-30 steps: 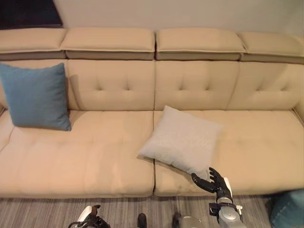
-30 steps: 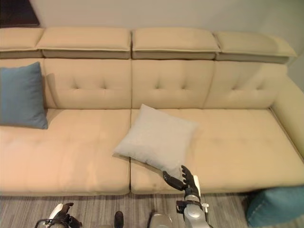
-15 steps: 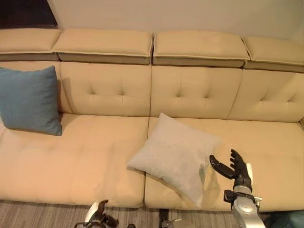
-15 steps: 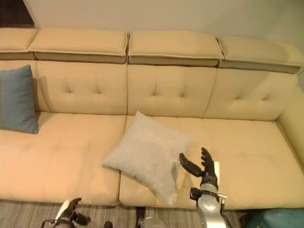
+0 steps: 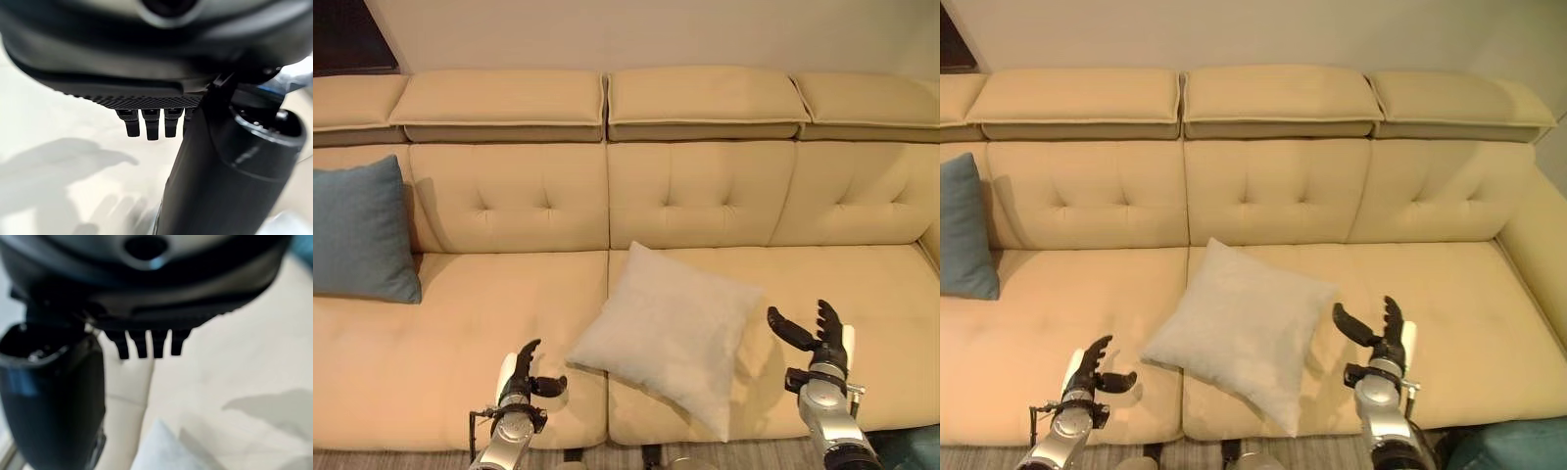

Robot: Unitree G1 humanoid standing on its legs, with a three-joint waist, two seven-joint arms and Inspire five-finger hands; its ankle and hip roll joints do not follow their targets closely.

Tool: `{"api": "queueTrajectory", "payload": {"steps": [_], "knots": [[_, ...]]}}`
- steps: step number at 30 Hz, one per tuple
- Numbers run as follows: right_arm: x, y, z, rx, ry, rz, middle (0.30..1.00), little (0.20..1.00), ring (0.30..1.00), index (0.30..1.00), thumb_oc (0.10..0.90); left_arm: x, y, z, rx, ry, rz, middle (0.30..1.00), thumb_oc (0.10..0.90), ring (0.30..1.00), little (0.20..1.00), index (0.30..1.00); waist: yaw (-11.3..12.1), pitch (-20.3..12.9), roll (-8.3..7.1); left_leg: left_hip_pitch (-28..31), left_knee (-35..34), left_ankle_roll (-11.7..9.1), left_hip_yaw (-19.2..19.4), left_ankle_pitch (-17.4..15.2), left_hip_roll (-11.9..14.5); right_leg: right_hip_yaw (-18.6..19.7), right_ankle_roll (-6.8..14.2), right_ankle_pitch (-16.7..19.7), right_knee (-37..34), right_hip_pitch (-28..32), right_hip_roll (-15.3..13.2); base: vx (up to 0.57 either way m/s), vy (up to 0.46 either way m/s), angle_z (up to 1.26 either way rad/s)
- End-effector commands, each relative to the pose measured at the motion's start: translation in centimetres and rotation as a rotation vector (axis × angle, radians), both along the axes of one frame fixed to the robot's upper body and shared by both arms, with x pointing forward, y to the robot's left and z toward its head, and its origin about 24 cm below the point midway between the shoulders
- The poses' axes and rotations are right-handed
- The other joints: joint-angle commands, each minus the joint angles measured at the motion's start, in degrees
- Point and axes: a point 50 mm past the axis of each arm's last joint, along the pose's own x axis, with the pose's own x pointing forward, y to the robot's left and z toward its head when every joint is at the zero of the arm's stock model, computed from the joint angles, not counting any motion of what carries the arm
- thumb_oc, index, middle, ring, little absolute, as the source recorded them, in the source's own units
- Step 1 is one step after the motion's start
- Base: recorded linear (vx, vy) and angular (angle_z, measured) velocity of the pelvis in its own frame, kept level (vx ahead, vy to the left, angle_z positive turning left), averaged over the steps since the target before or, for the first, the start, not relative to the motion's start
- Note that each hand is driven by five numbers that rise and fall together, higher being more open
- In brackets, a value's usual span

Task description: Pick up all the scattered cushions and arrange them neatly on the sofa.

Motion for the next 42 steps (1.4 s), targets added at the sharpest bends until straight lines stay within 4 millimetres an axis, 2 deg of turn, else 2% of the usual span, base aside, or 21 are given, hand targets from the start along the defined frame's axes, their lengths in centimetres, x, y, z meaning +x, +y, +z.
{"api": "queueTrajectory", "payload": {"steps": [1,3,5,8,10,12,16,19,22,23,24,29,32,33,34,35,38,39,40,41,42], "knots": [[3.1,-1.8,4.3,-0.094,-0.152,-0.021,0.9,0.9,0.9,0.9,0.8,2.8,2.6,4.6,0.072,-0.24,0.014,0.9,0.8,0.9,0.9,0.9,1.68,-5.5,-1.73,-1.08,0.21,-0.12,0.67,-3.83,-1.57,1.32,6.86,-9.14,3.17,4.01,-5.85,0.1,0.036,-0.21],[3.6,-1.9,4.2,-0.06,-0.151,-0.046,0.9,0.9,0.9,0.9,0.8,3.1,2.1,5.6,0.027,-0.301,0.008,0.9,0.8,0.9,0.9,0.9,2.27,-5.5,-1.41,-0.89,0.2,0.37,0.62,-4.5,-2.15,1.11,7.26,-8.77,2.19,4.29,-6.38,0.08,0.024,-0.08],[4.4,-2.5,4.6,-0.012,-0.159,-0.082,0.9,0.9,0.9,0.9,0.8,2.7,1.1,6.1,-0.044,-0.334,-0.043,0.9,0.8,0.9,0.9,0.9,3.15,-4.92,-0.83,-1.17,0.2,0.81,0.35,-4.98,-3.07,1.06,7.72,-8.42,1.28,4.31,-7.11,0.06,0.024,0.02],[4.8,-3.1,4.7,0.029,-0.153,-0.113,0.9,0.9,0.9,0.9,0.8,2.3,0.9,6.3,-0.082,-0.35,-0.062,0.9,0.8,0.9,0.9,0.9,3.96,-4.0,-0.11,-2.22,0.2,0.85,0.22,-4.9,-3.68,0.82,7.81,-8.32,1.02,3.56,-7.51,-0.04,0.022,0.06],[5.0,-4.1,5.0,-0.021,-0.097,-0.133,0.9,0.9,0.9,0.9,0.8,2.2,0.5,6.7,-0.127,-0.375,-0.072,0.9,0.8,0.9,0.9,0.9,4.65,-3.12,0.86,-3.52,0.2,0.83,-0.15,-4.7,-4.2,0.25,7.9,-8.1,0.8,2.56,-7.78,-0.1,0.044,0.14],[5.6,-3.8,5.6,-0.087,-0.082,-0.101,0.9,0.9,0.9,0.9,0.8,2.3,0.3,6.7,-0.122,-0.381,-0.076,0.9,0.8,0.9,0.9,0.9,5.06,-2.12,2.13,-4.74,0.2,0.62,-0.57,-4.37,-4.57,-0.27,7.94,-7.81,0.57,1.65,-7.87,-0.1,0.043,0.29],[4.3,-4.1,3.3,-0.104,0.057,-0.108,0.9,0.9,0.9,0.9,0.8,1.1,0.4,5.0,-0.071,-0.286,-0.112,0.9,0.8,0.9,0.9,0.9,6.07,-2.66,3.27,-4.84,0.2,0.33,-0.66,-4.41,-4.94,-1.6,8.24,-8.2,0.31,2.07,-7.97,0.04,0.008,0.23],[3.5,-3.1,1.1,0.007,0.11,-0.116,0.9,0.9,0.9,0.9,0.8,0.0,0.9,3.7,-0.055,-0.22,-0.09,0.9,0.8,0.9,0.9,0.9,6.83,-3.02,3.38,-4.42,0.2,0.43,-1.14,-4.63,-5.08,-2.04,8.17,-8.5,0.31,2.78,-7.92,0.06,-0.018,0.09],[3.8,-1.2,-0.3,0.146,0.119,-0.075,0.9,0.9,0.9,0.9,0.8,-0.8,1.3,3.0,-0.067,-0.176,-0.07,0.9,0.8,0.9,0.9,0.9,7.69,-3.37,2.94,-3.89,0.2,0.39,-1.43,-4.81,-5.17,-2.5,8.01,-8.82,0.31,3.6,-7.87,0.04,-0.029,0.14],[3.8,-1.2,-0.3,0.146,0.119,-0.075,0.594,0.594,0.594,0.594,0.596,-0.8,1.3,3.0,-0.067,-0.176,-0.07,0.9,0.8,0.9,0.9,0.9,7.68,-3.37,2.94,-3.89,0.2,0.39,-1.44,-4.81,-5.17,-2.51,8.01,-8.83,0.31,3.6,-7.88,0.02,-0.062,0.1],[4.0,0.6,-1.4,0.122,0.218,0.12,0.3,0.3,0.3,0.3,0.4,-0.8,1.7,2.9,-0.084,-0.159,-0.072,0.9,0.8,0.9,0.9,0.9,8.2,-3.58,2.18,-3.56,0.2,0.21,-1.81,-4.87,-5.05,-3.27,7.93,-9.14,0.31,4.24,-7.71,0.02,-0.069,0.07],[4.3,2.0,-1.4,0.007,0.248,0.238,0.3,0.3,0.3,0.3,0.4,0.1,1.5,3.5,-0.106,-0.19,-0.065,0.9,0.8,0.9,0.9,0.9,8.06,-3.84,1.22,-3.08,0.2,0.11,-2.3,-4.77,-4.71,-3.7,7.8,-9.19,0.31,4.67,-7.34,-0.01,-0.05,0.1],[4.7,2.2,-0.5,-0.048,0.192,0.252,0.3,0.3,0.3,0.3,0.4,0.6,1.5,4.0,-0.112,-0.229,-0.047,0.9,0.8,0.9,0.9,0.9,7.58,-4.15,0.99,-3.15,0.2,0.16,-2.14,-4.76,-4.58,-3.61,7.83,-8.92,0.31,4.47,-7.26,-0.04,-0.007,0.0],[5.6,2.2,1.3,-0.128,0.122,0.273,0.3,0.3,0.3,0.3,0.4,1.2,1.8,5.0,-0.127,-0.286,-0.012,0.9,0.8,0.9,0.9,0.9,6.91,-4.35,0.84,-3.27,0.2,0.28,-2.01,-4.69,-4.5,-3.4,7.91,-8.49,0.31,4.13,-7.18,-0.05,0.003,-0.01],[5.6,2.2,1.2,-0.129,0.123,0.273,0.3,0.3,0.3,0.3,0.4,1.2,1.8,5.0,-0.127,-0.286,-0.012,0.9,0.8,0.9,0.9,0.9,6.92,-4.36,0.84,-3.28,0.2,0.28,-2.01,-4.69,-4.49,-3.39,7.91,-8.48,0.31,4.12,-7.18,-0.09,-0.003,-0.03],[7.0,2.5,4.3,-0.239,0.011,0.326,0.3,0.3,0.3,0.3,0.4,1.9,2.2,6.3,-0.135,-0.358,0.012,0.9,0.8,0.9,0.9,0.9,6.35,-4.78,0.55,-3.31,0.2,0.47,-1.84,-4.62,-4.35,-2.88,7.94,-8.0,0.31,3.78,-7.13,-0.06,-0.008,-0.03],[8.6,3.5,8.4,-0.38,-0.124,0.427,0.3,0.3,0.3,0.3,0.4,3.0,3.0,7.7,-0.128,-0.426,0.045,0.9,0.8,0.9,0.9,0.9,5.57,-5.66,-0.02,-3.01,0.2,0.68,-1.35,-4.71,-4.09,-2.16,7.94,-7.76,0.31,3.93,-7.09,-0.04,-0.004,-0.09],[8.6,3.5,8.4,-0.38,-0.124,0.427,0.3,0.3,0.3,0.3,0.4,3.0,3.0,7.7,-0.128,-0.426,0.045,0.9,0.8,0.9,0.9,0.9,5.58,-5.65,-0.02,-3.01,0.2,0.68,-1.34,-4.71,-4.09,-2.15,7.94,-7.76,0.31,3.94,-7.09,-0.01,-0.001,-0.16],[9.1,4.0,10.1,-0.426,-0.179,0.464,0.3,0.3,0.3,0.3,0.4,3.4,3.2,8.3,-0.132,-0.455,0.055,0.9,0.8,0.9,0.9,0.9,5.3,-6.11,-0.27,-2.81,0.2,0.72,-1.22,-4.78,-4.01,-2.08,7.9,-7.75,0.31,4.13,-7.08,0.0,0.01,-0.13],[9.8,5.2,13.0,-0.498,-0.282,0.53,0.3,0.3,0.3,0.3,0.4,4.1,3.4,9.0,-0.134,-0.494,0.083,0.9,0.8,0.9,0.9,0.9,4.85,-6.73,-0.68,-2.25,0.2,0.84,-1.06,-5.03,-3.86,-1.75,7.9,-7.8,0.41,4.37,-7.07,0.01,0.014,-0.09],[10.0,6.0,14.5,-0.528,-0.335,0.568,0.3,0.3,0.3,0.3,0.4,4.5,3.5,9.6,-0.14,-0.522,0.092,0.9,0.8,0.9,0.9,0.9,4.62,-7.06,-0.94,-1.96,0.2,0.93,-1.0,-5.13,-3.76,-1.51,7.92,-7.79,0.51,4.41,-7.06,0.0,0.025,-0.04]]}}
